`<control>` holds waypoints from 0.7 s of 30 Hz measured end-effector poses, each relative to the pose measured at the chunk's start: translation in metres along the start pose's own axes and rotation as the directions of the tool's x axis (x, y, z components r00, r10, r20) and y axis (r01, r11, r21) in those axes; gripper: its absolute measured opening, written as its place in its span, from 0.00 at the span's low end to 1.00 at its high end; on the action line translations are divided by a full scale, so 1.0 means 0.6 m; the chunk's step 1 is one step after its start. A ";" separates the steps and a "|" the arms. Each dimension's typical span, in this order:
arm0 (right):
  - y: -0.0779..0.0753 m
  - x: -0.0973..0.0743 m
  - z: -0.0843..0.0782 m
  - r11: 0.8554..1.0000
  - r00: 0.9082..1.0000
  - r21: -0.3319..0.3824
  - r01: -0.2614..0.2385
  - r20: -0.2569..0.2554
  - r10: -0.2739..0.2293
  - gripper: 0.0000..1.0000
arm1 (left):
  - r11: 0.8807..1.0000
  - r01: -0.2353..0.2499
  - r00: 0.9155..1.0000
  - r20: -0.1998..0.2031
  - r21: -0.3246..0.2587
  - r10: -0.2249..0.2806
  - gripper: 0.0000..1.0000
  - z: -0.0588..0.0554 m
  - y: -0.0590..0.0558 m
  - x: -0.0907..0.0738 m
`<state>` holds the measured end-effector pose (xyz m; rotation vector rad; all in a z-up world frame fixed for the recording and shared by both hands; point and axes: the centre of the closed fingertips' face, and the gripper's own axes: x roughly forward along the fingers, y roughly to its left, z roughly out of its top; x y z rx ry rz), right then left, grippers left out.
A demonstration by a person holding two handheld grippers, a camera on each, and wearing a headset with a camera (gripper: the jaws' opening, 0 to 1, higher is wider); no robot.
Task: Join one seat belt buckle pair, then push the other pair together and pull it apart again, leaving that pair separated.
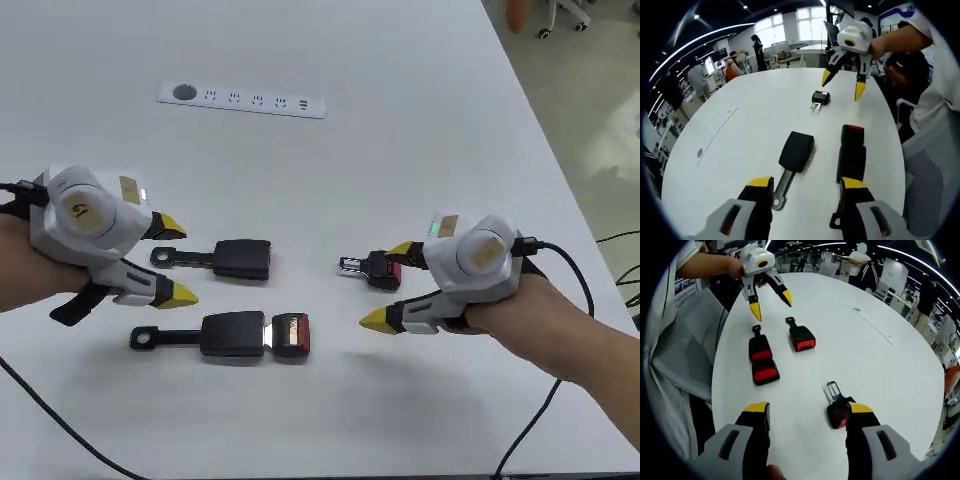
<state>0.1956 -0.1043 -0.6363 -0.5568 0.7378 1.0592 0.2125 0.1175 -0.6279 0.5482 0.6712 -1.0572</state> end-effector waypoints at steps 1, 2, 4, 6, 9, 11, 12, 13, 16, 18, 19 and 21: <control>0.000 0.002 -0.008 1.000 1.000 -0.005 0.008 -0.006 -0.008 0.60 | 0.999 -0.021 1.000 0.015 -0.024 0.021 0.62 -0.002 0.001 -0.005; 0.002 0.001 -0.010 1.000 1.000 -0.001 0.016 -0.004 -0.016 0.60 | 0.998 -0.038 0.999 0.030 -0.059 0.040 0.63 -0.009 -0.002 -0.014; 0.011 -0.012 -0.006 0.999 0.999 0.030 0.036 0.012 -0.037 0.61 | 0.995 -0.063 0.997 0.045 -0.071 0.067 0.64 -0.020 -0.014 -0.026; 0.015 -0.020 -0.006 0.996 0.998 0.072 0.051 0.032 -0.053 0.63 | 0.993 -0.074 0.995 0.055 -0.091 0.079 0.67 -0.019 -0.044 -0.043; 0.030 -0.023 -0.013 0.996 0.998 0.084 0.029 0.045 -0.033 0.67 | 0.990 -0.078 0.994 0.063 -0.118 0.086 0.76 -0.043 -0.053 -0.053; 0.036 -0.027 -0.016 0.996 0.998 0.088 0.034 0.044 -0.038 0.70 | 0.987 -0.087 0.994 0.058 -0.138 0.095 0.79 -0.054 -0.058 -0.067; 0.038 -0.030 -0.016 0.995 0.998 0.090 0.035 0.044 -0.039 0.71 | 0.985 -0.094 0.993 0.058 -0.147 0.104 0.79 -0.062 -0.057 -0.074; 0.043 -0.038 -0.015 0.994 0.998 0.097 0.043 0.047 -0.048 0.71 | 0.981 -0.097 0.992 0.062 -0.167 0.109 0.79 -0.060 -0.059 -0.080; 0.041 -0.045 -0.014 0.990 0.995 0.122 0.067 0.069 -0.076 0.77 | 0.973 -0.122 0.986 0.087 -0.197 0.141 0.84 -0.068 -0.051 -0.095; 0.044 -0.051 -0.015 0.988 0.993 0.134 0.077 0.074 -0.088 0.78 | 0.961 -0.130 0.981 0.111 -0.244 0.161 0.87 -0.060 -0.056 -0.108; 0.045 -0.051 -0.017 0.987 0.993 0.136 0.081 0.071 -0.092 0.79 | 0.957 -0.136 0.978 0.118 -0.256 0.171 0.87 -0.060 -0.055 -0.112; 0.047 -0.057 -0.019 0.985 0.991 0.143 0.097 0.073 -0.108 0.82 | 0.950 -0.143 0.975 0.126 -0.276 0.184 0.88 -0.070 -0.051 -0.117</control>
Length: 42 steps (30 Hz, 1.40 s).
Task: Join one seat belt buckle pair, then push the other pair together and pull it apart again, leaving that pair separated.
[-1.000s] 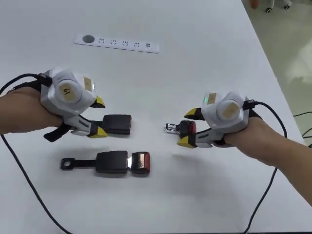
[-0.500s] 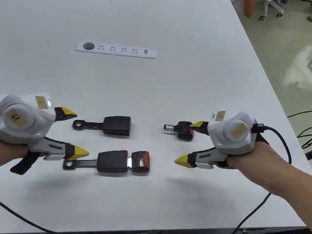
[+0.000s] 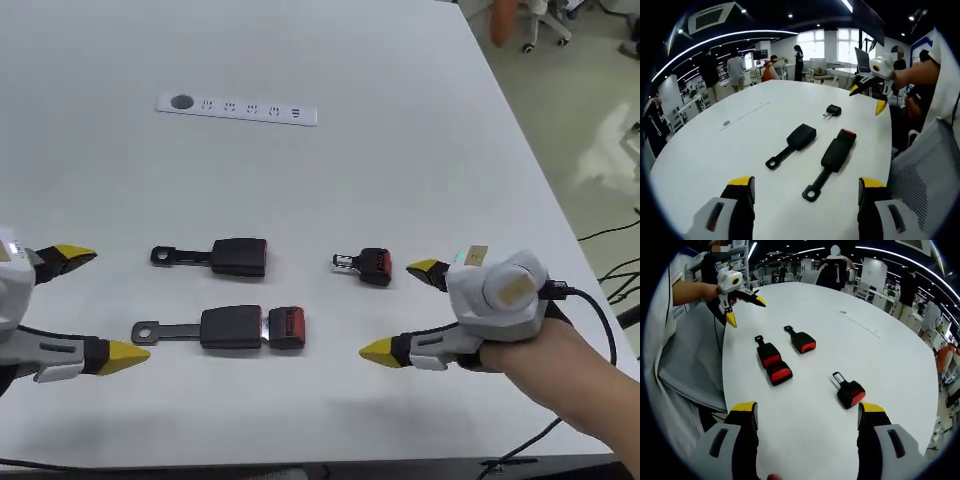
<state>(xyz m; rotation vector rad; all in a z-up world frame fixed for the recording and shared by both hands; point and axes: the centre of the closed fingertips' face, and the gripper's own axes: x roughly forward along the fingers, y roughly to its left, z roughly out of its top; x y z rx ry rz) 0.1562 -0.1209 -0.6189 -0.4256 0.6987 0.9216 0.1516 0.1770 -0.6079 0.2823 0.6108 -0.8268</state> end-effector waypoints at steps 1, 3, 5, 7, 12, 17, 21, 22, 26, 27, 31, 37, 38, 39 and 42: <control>-0.002 -0.003 -0.001 1.000 1.000 0.019 0.018 0.009 -0.018 0.84 | 1.000 -0.005 1.000 0.001 -0.009 0.005 0.89 0.001 -0.005 -0.004; 0.001 -0.011 0.001 0.999 0.999 0.039 0.031 0.024 -0.032 0.89 | 1.000 -0.011 1.000 0.003 -0.015 0.011 0.91 -0.005 -0.007 -0.009; 0.007 -0.015 0.002 0.998 0.999 0.043 0.034 0.029 -0.036 0.92 | 0.998 -0.003 1.000 0.021 -0.057 0.004 0.92 -0.005 -0.010 -0.013; 0.008 -0.015 -0.001 0.997 0.998 0.057 0.043 0.042 -0.045 0.99 | 0.997 -0.001 0.999 0.037 -0.074 0.004 0.98 -0.006 -0.012 -0.019; 0.021 -0.017 0.007 0.997 0.995 0.079 0.028 0.095 -0.035 1.00 | 0.995 -0.002 0.999 0.038 -0.097 0.006 1.00 -0.016 -0.020 -0.026; 0.010 -0.026 0.013 0.990 0.988 0.115 0.087 0.117 -0.100 1.00 | 0.995 -0.010 0.999 0.032 -0.098 0.013 1.00 -0.012 -0.037 -0.032; 0.016 -0.029 0.007 0.987 0.988 0.136 0.086 0.120 -0.102 1.00 | 0.995 -0.019 0.999 0.042 -0.103 0.023 1.00 -0.026 -0.022 -0.033; 0.019 -0.029 0.006 0.986 0.987 0.142 0.086 0.121 -0.103 1.00 | 0.994 -0.022 0.999 0.046 -0.105 0.027 1.00 -0.023 -0.023 -0.035; 0.033 -0.029 0.008 0.984 0.987 0.166 0.060 0.137 -0.083 1.00 | 0.994 -0.038 0.998 0.048 -0.103 0.043 1.00 -0.024 -0.022 -0.036; 0.036 -0.027 0.007 0.984 0.987 0.171 0.053 0.138 -0.077 1.00 | 0.994 -0.039 0.998 0.047 -0.104 0.044 1.00 -0.028 -0.018 -0.036; 0.040 -0.032 0.018 0.984 0.984 0.161 0.070 0.150 -0.095 1.00 | 0.993 -0.039 0.998 0.048 -0.112 0.045 1.00 -0.026 -0.022 -0.037; 0.035 -0.030 0.019 0.984 0.982 0.161 0.081 0.159 -0.106 1.00 | 0.992 -0.054 0.997 0.049 -0.118 0.060 1.00 -0.029 -0.019 -0.040; 0.035 -0.030 0.018 0.984 0.982 0.162 0.080 0.158 -0.106 1.00 | 0.991 -0.055 0.997 0.050 -0.119 0.061 1.00 -0.027 -0.022 -0.040; 0.035 -0.030 0.017 0.983 0.982 0.164 0.081 0.157 -0.107 1.00 | 0.992 -0.057 0.997 0.052 -0.117 0.063 1.00 -0.025 -0.025 -0.041; 0.032 -0.031 0.015 0.982 0.981 0.167 0.084 0.158 -0.111 1.00 | 0.993 -0.055 0.997 0.047 -0.106 0.061 1.00 -0.026 -0.030 -0.041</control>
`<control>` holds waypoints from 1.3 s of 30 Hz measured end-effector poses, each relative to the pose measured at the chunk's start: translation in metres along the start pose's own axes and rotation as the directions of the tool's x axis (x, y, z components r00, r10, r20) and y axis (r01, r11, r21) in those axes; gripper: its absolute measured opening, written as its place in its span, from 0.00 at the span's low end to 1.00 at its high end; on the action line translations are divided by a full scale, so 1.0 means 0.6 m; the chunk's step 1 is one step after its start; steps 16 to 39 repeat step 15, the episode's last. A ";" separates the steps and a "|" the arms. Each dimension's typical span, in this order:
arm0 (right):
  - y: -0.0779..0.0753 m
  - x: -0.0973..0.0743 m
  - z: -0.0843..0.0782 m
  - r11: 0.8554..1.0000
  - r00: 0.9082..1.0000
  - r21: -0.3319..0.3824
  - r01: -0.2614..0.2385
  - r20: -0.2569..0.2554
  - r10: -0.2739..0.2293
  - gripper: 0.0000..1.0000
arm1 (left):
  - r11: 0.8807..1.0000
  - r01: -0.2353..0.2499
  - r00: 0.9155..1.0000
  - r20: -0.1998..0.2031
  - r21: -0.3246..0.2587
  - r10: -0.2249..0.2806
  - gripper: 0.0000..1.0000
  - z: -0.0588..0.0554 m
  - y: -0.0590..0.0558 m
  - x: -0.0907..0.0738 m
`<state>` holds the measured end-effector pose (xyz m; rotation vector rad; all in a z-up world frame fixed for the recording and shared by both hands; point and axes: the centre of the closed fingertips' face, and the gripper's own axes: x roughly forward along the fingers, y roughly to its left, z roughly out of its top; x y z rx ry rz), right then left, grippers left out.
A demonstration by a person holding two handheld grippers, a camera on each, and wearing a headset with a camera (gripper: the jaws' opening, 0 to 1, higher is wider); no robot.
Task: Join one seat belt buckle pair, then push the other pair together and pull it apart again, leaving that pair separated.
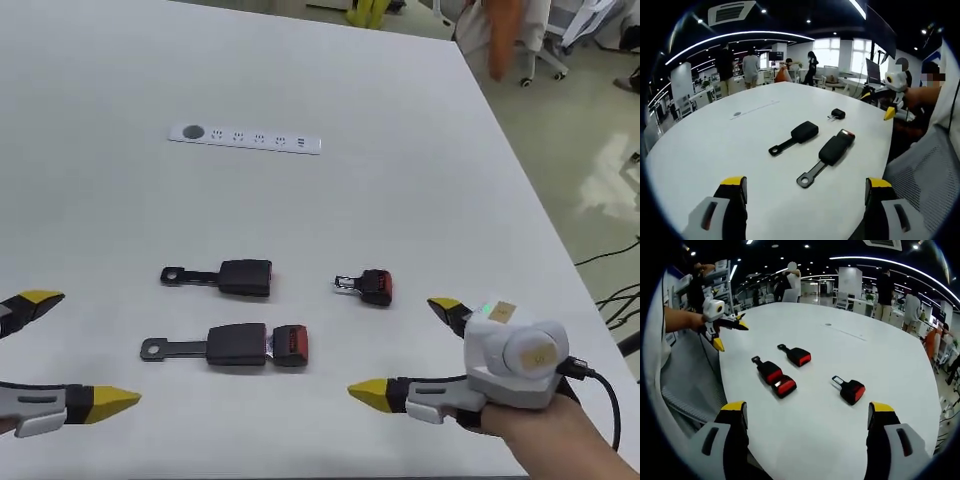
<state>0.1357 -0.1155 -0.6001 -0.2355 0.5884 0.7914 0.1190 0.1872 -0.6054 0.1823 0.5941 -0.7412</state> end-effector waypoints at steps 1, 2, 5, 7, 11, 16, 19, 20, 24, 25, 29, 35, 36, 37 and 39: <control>0.000 0.000 0.000 1.000 1.000 0.002 0.000 -0.001 0.000 1.00 | 1.000 0.004 1.000 -0.001 -0.002 -0.004 1.00 -0.002 0.000 0.000; 0.000 0.000 0.000 1.000 1.000 0.002 0.000 -0.001 0.000 1.00 | 1.000 0.009 1.000 0.001 -0.004 -0.009 1.00 -0.003 -0.001 0.000; 0.001 0.001 -0.004 1.000 1.000 0.001 0.000 -0.004 0.000 1.00 | 1.000 0.009 1.000 0.002 -0.006 -0.009 1.00 -0.004 -0.001 0.000; 0.002 0.000 -0.003 1.000 1.000 0.001 0.003 -0.002 -0.003 1.00 | 1.000 0.007 1.000 0.005 -0.008 -0.007 1.00 0.000 -0.003 -0.001; 0.010 0.001 0.000 1.000 1.000 -0.020 0.003 -0.009 -0.003 1.00 | 1.000 0.014 1.000 0.011 -0.021 -0.014 1.00 -0.002 -0.001 -0.001; 0.013 0.003 0.000 1.000 1.000 -0.014 0.001 -0.006 -0.001 1.00 | 0.999 0.022 0.999 0.028 -0.027 -0.022 0.99 -0.001 -0.003 -0.002; 0.013 0.003 0.000 1.000 1.000 -0.014 0.001 -0.006 -0.001 1.00 | 0.999 0.022 0.999 0.028 -0.027 -0.022 0.99 -0.001 -0.003 -0.002; 0.013 0.003 0.000 1.000 1.000 -0.014 0.001 -0.006 -0.001 1.00 | 0.999 0.022 0.999 0.028 -0.027 -0.022 0.99 -0.001 -0.003 -0.002; 0.013 0.003 0.000 1.000 1.000 -0.014 0.001 -0.006 -0.001 1.00 | 0.999 0.022 0.999 0.028 -0.027 -0.022 0.99 -0.001 -0.003 -0.002; 0.013 0.003 0.000 1.000 1.000 -0.014 0.001 -0.006 -0.001 1.00 | 0.999 0.022 0.999 0.028 -0.027 -0.022 0.99 -0.001 -0.003 -0.002; 0.013 0.003 0.000 1.000 1.000 -0.014 0.001 -0.006 -0.001 1.00 | 0.999 0.022 0.999 0.028 -0.027 -0.022 0.99 -0.001 -0.003 -0.002; 0.013 0.003 0.000 1.000 1.000 -0.014 0.001 -0.006 -0.001 1.00 | 0.999 0.022 0.999 0.028 -0.027 -0.022 0.99 -0.001 -0.003 -0.002; 0.013 0.003 0.000 1.000 1.000 -0.014 0.001 -0.006 -0.001 1.00 | 0.999 0.022 0.999 0.028 -0.027 -0.022 0.99 -0.001 -0.003 -0.002; 0.013 0.003 0.000 1.000 1.000 -0.014 0.001 -0.006 -0.001 1.00 | 0.999 0.022 0.999 0.028 -0.027 -0.022 0.99 -0.001 -0.003 -0.002; 0.013 0.003 0.000 1.000 1.000 -0.014 0.001 -0.006 -0.001 1.00 | 0.999 0.022 0.999 0.028 -0.027 -0.022 0.99 -0.001 -0.003 -0.002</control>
